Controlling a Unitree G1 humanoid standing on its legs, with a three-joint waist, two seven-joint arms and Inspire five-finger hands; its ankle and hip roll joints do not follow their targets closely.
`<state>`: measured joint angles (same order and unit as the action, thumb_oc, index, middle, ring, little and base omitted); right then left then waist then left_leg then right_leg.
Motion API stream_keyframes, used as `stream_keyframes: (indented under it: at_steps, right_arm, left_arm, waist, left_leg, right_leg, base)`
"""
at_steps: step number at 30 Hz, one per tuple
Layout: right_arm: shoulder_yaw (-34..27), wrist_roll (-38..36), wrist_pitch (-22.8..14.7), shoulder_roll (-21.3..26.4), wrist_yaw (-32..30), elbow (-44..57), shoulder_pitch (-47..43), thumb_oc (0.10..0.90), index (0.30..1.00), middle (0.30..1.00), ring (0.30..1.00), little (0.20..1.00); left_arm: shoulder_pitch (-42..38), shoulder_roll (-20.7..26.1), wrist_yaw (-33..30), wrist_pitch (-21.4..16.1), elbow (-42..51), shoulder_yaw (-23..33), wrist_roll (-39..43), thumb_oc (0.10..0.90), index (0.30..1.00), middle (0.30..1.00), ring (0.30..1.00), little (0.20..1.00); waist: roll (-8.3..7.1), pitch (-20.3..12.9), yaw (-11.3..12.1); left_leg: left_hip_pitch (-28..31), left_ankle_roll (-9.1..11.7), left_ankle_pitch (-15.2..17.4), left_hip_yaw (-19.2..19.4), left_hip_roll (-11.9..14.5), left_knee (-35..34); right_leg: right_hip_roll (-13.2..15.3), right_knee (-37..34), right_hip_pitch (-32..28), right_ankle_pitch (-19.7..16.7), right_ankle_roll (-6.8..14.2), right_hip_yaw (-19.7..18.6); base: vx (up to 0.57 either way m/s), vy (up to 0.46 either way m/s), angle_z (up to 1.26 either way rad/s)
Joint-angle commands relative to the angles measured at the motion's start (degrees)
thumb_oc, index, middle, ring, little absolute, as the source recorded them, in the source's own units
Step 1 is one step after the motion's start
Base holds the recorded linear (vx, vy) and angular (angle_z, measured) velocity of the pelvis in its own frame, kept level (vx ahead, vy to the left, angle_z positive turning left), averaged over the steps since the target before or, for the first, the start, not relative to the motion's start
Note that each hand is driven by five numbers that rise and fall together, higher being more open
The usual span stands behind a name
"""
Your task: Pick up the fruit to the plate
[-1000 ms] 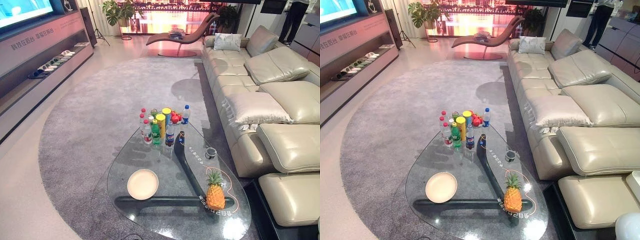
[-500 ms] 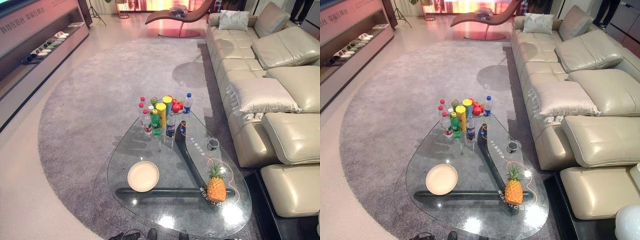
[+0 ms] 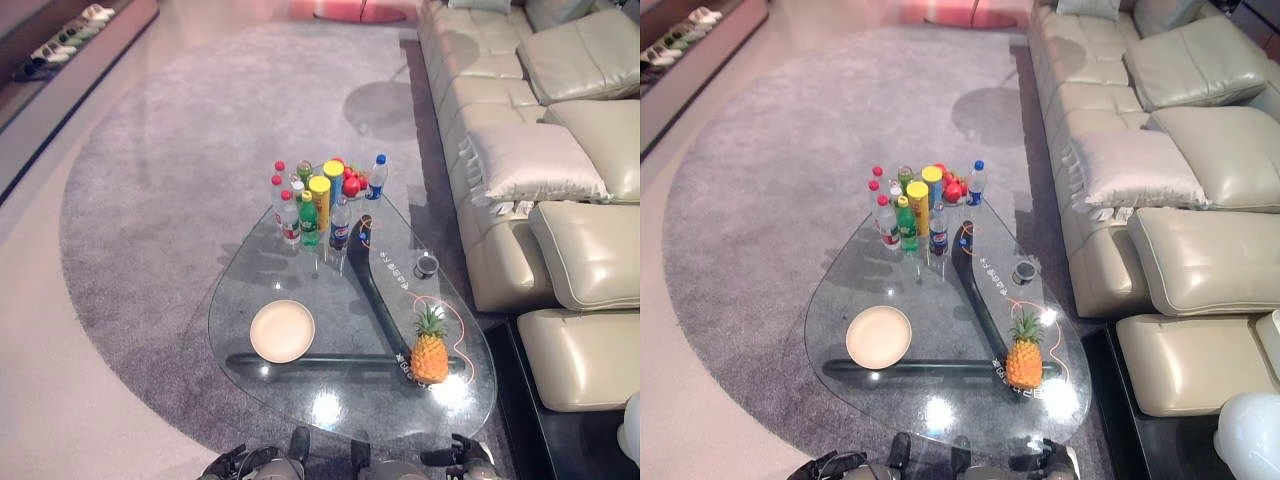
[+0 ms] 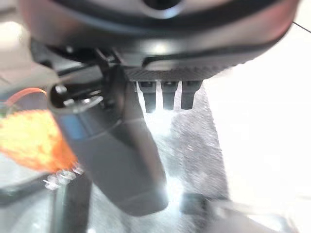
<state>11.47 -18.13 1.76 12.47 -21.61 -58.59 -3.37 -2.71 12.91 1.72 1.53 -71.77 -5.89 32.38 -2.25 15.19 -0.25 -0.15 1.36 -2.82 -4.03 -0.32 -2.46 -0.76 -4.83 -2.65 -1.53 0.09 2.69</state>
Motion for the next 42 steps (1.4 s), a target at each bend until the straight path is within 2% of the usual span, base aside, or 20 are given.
stream_keyframes:
  at_steps: [1, 4, 5, 6, 7, 9, 17, 19, 25, 37, 42]
  right_arm:
    - [-0.96, -0.16, -1.28, 2.85, -4.56, 3.5, -1.17, 0.8, 0.9, 0.9, 0.9, 0.9]
    - [-0.83, 0.86, -1.67, 3.1, -6.02, 5.02, -1.01, 0.8, 0.9, 0.9, 0.9, 0.9]
    - [-0.66, 0.03, 2.2, 5.28, -13.28, 21.28, 0.46, 0.8, 0.9, 0.9, 0.9, 0.9]
    - [-0.89, -0.08, 3.22, 5.77, -14.93, 26.01, 1.05, 0.8, 0.9, 0.9, 0.9, 0.9]
    - [-0.9, -0.07, 3.3, 5.77, -14.97, 26.13, 1.13, 0.8, 0.9, 0.9, 0.9, 0.9]
    - [-2.39, 0.74, 2.11, 6.53, -17.58, 34.19, 1.63, 0.8, 0.9, 0.9, 0.9, 0.9]
    - [-6.09, 1.1, -1.81, 7.83, -23.29, 46.93, -0.48, 0.8, 0.9, 0.9, 0.9, 0.9]
    - [-7.04, 0.08, -2.86, 8.57, -25.45, 50.59, -2.26, 0.8, 0.9, 0.9, 0.9, 0.9]
    - [-7.34, -1.2, -3.8, 9.24, -27.97, 54.35, -7.12, 0.8, 0.9, 0.9, 0.9, 0.9]
    - [-4.56, -0.14, 3.56, 9.04, -34.27, 54.5, -20.19, 0.8, 0.9, 0.9, 0.9, 0.9]
    - [-3.17, 0.09, 7.2, 9.04, -38.76, 52.37, -23.65, 0.8, 0.9, 0.9, 0.9, 0.9]
  left_arm:
    - [1.27, 0.1, -0.71, 0.72, -2.2, -1.59, 0.02, 0.8, 0.9, 0.9, 0.9, 0.9]
    - [1.45, 0.23, -0.8, 0.79, -1.85, -1.56, 0.11, 0.8, 0.9, 0.9, 0.9, 0.9]
    - [2.75, 0.74, -1.45, 0.93, 0.83, -1.05, 0.94, 0.8, 0.9, 0.9, 0.9, 0.9]
    - [3.11, 0.79, -1.67, 0.99, 1.6, -0.8, 1.36, 0.8, 0.9, 0.9, 0.9, 0.9]
    - [3.14, 0.78, -1.68, 1.0, 1.62, -0.81, 1.36, 0.8, 0.9, 0.9, 0.9, 0.9]
    - [3.94, 0.66, -2.2, 0.66, 2.94, -0.38, 1.73, 0.8, 0.9, 0.9, 0.9, 0.9]
    - [4.32, 0.0, -2.64, 0.28, 5.84, -0.83, 3.71, 0.8, 0.9, 0.9, 0.9, 0.9]
    - [4.15, -0.34, -2.29, 0.2, 7.11, -1.37, 4.62, 0.8, 0.9, 0.9, 0.9, 0.9]
    - [3.0, -0.5, -1.89, 0.13, 8.63, -2.96, 6.35, 0.8, 0.9, 0.9, 0.9, 0.9]
    - [-0.22, -1.7, -0.74, -0.79, 9.34, -6.52, 11.24, 0.8, 0.9, 0.9, 0.9, 0.9]
    - [-0.88, -1.88, -0.34, -1.44, 9.48, -7.45, 12.92, 0.8, 0.9, 0.9, 0.9, 0.9]
  waist:
    - [-1.5, -0.17, 0.62]
    - [-1.56, 0.07, 0.57]
    - [-2.1, 1.66, -0.08]
    - [-2.17, 2.1, -0.35]
    - [-2.16, 2.05, -0.36]
    - [-2.26, 3.41, -0.67]
    - [-1.94, 6.7, -0.73]
    - [-1.45, 8.02, -0.47]
    - [-0.76, 9.94, -0.07]
    - [0.78, 14.59, 0.44]
    - [1.06, 14.6, 0.5]
  left_leg:
    - [-2.26, -1.41, 5.15, 1.59, -1.48, 7.09]
    - [-2.52, -1.46, 5.2, 1.59, -1.54, 7.39]
    - [-4.22, -1.77, 5.73, 1.68, -1.89, 9.64]
    - [-4.95, -1.85, 5.97, 1.76, -2.01, 10.55]
    - [-5.02, -1.86, 6.01, 1.74, -2.01, 10.64]
    - [-6.43, -2.18, 6.38, 1.6, -2.36, 12.37]
    - [-10.95, -2.66, 6.51, 1.41, -2.92, 15.52]
    - [-12.49, -2.79, 6.42, 1.19, -3.16, 16.35]
    - [-14.85, -2.79, 6.04, 1.18, -3.54, 17.06]
    - [-19.77, -2.54, 5.77, 1.74, -4.45, 20.31]
    - [-22.41, -2.62, 5.78, 2.14, -4.51, 21.25]
  right_leg:
    - [1.44, 5.96, 3.57, -0.05, 2.22, -2.27]
    - [1.35, 6.16, 3.72, -0.01, 2.17, -2.29]
    - [1.08, 7.69, 4.77, 0.41, 1.85, -2.38]
    - [1.02, 8.24, 5.19, 0.61, 1.74, -2.39]
    - [1.02, 8.28, 5.23, 0.63, 1.74, -2.38]
    - [0.89, 9.69, 6.14, 1.17, 1.56, -2.42]
    - [0.93, 12.59, 10.15, 1.78, 1.15, -2.32]
    - [1.04, 13.31, 11.62, 1.76, 0.99, -2.29]
    - [1.3, 13.88, 13.91, 1.52, 0.76, -2.21]
    - [1.89, 15.6, 18.66, 0.89, -0.28, -2.54]
    - [1.77, 16.69, 21.77, 0.73, -0.38, -2.67]
  base:
    - [0.0, 0.0, 0.0]
    - [-0.01, -0.009, 0.0]
    - [-0.05, -0.019, 0.0]
    - [-0.05, -0.014, -0.02]
    - [-0.03, 0.016, -0.04]
    - [0.0, 0.0, 0.0]
    - [-0.06, 0.031, 0.0]
    - [-0.09, 0.063, 0.02]
    - [-0.07, 0.047, 0.0]
    - [-0.03, 0.063, 0.01]
    - [-0.01, 0.043, 0.01]
